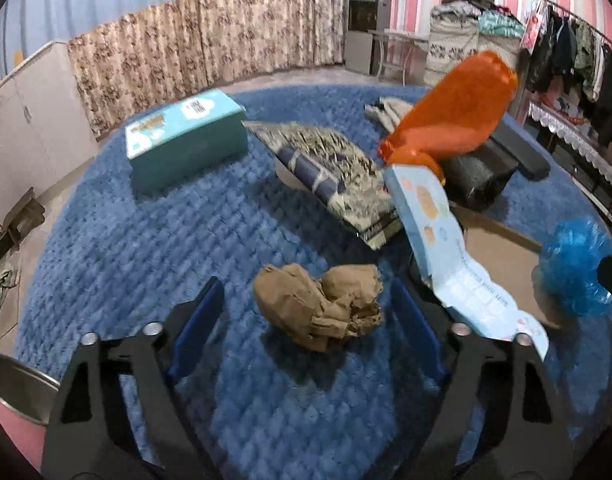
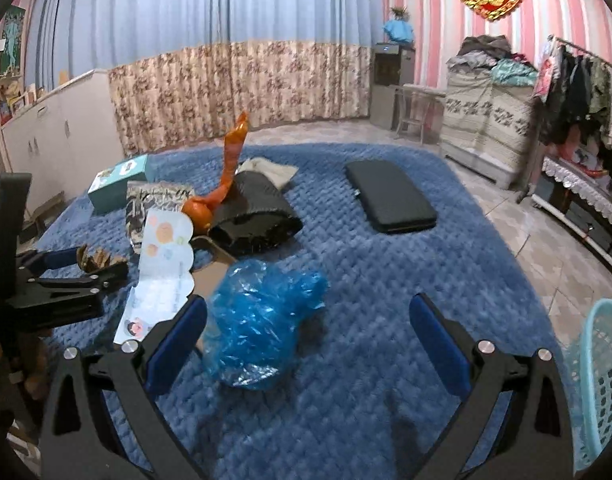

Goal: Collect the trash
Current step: 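Grasp the crumpled brown paper with the left gripper while the right gripper grasps the blue plastic bag, then carry the brown paper and blue bag in both grippers over the basket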

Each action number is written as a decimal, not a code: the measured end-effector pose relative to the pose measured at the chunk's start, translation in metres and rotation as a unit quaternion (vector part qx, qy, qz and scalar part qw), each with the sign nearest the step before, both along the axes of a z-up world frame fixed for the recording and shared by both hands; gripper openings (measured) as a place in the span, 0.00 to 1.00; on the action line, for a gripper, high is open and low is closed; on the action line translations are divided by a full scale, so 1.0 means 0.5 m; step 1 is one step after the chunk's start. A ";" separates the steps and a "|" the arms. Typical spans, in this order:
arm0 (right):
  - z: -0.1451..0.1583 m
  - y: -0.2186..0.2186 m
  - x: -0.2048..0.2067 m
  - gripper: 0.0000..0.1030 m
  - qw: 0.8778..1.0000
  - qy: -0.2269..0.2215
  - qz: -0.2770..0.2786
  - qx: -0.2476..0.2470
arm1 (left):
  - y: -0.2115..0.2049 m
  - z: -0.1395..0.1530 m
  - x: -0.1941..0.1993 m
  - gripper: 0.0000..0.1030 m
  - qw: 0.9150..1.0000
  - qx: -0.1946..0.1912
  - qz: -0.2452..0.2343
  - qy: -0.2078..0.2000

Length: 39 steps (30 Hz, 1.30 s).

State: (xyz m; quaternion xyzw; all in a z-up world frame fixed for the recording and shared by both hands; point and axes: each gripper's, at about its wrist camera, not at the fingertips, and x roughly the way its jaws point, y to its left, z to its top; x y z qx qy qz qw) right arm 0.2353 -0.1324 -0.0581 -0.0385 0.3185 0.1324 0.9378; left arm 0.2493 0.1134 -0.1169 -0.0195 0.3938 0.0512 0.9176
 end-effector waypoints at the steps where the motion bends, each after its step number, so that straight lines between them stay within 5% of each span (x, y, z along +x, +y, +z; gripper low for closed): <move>1: -0.006 0.000 0.003 0.95 1.000 0.001 0.005 0.002 | 0.000 -0.004 0.005 0.65 1.000 -0.002 -0.002 0.007; 4: -0.016 -0.005 0.012 0.74 0.999 0.016 0.027 0.025 | -0.001 -0.010 0.017 0.51 1.000 -0.006 0.000 0.014; 6: -0.023 -0.011 0.017 0.53 0.998 0.030 0.040 0.044 | -0.007 -0.007 0.017 0.51 1.000 0.001 0.003 0.011; 11: -0.018 -0.027 0.008 0.26 0.996 0.021 0.056 0.070 | -0.026 0.009 0.005 0.49 0.999 0.039 0.022 -0.004; 15: 0.007 -0.084 -0.003 0.25 0.995 -0.008 0.026 0.095 | -0.027 0.045 -0.003 0.49 0.997 0.063 0.043 -0.023; 24: 0.019 -0.182 -0.007 0.25 0.998 -0.047 -0.035 0.035 | -0.068 0.128 0.006 0.49 0.993 0.070 0.074 -0.062; 39: 0.020 -0.340 -0.003 0.25 0.987 -0.074 -0.132 0.062 | -0.301 0.174 0.051 0.49 0.989 0.072 -0.030 -0.129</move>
